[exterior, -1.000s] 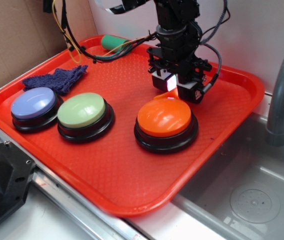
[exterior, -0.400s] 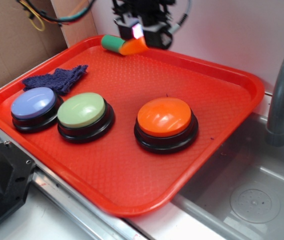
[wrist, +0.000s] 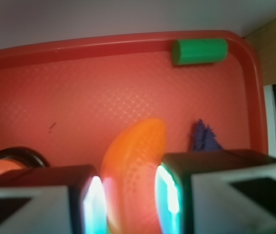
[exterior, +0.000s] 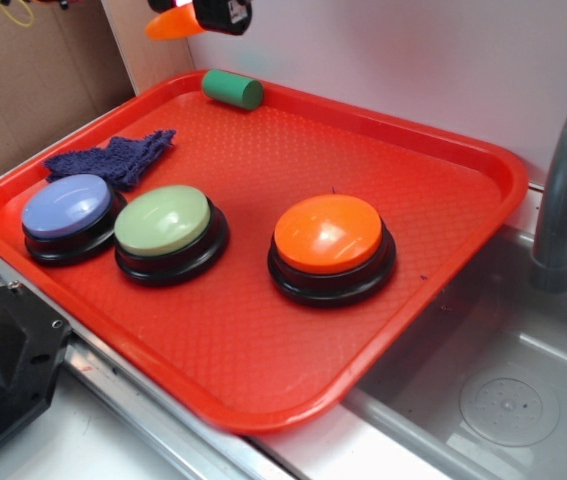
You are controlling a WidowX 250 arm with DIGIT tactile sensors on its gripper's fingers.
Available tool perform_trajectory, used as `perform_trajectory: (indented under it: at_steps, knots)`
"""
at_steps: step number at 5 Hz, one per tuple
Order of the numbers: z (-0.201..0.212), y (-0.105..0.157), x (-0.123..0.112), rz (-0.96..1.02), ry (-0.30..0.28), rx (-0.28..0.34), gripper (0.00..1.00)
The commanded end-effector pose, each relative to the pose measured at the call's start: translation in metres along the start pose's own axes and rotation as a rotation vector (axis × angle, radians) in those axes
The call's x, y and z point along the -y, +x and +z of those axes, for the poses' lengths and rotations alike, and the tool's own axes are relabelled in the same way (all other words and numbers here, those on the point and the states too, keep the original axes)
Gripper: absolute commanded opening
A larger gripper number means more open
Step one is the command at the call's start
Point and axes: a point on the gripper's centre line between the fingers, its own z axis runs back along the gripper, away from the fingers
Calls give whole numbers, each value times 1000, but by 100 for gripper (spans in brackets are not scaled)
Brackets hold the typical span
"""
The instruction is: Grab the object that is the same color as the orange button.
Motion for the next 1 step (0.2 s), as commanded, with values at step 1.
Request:
perform_trajectory:
  at_steps: [1]
  knots:
    - [33,2,-10,43,28,70,0]
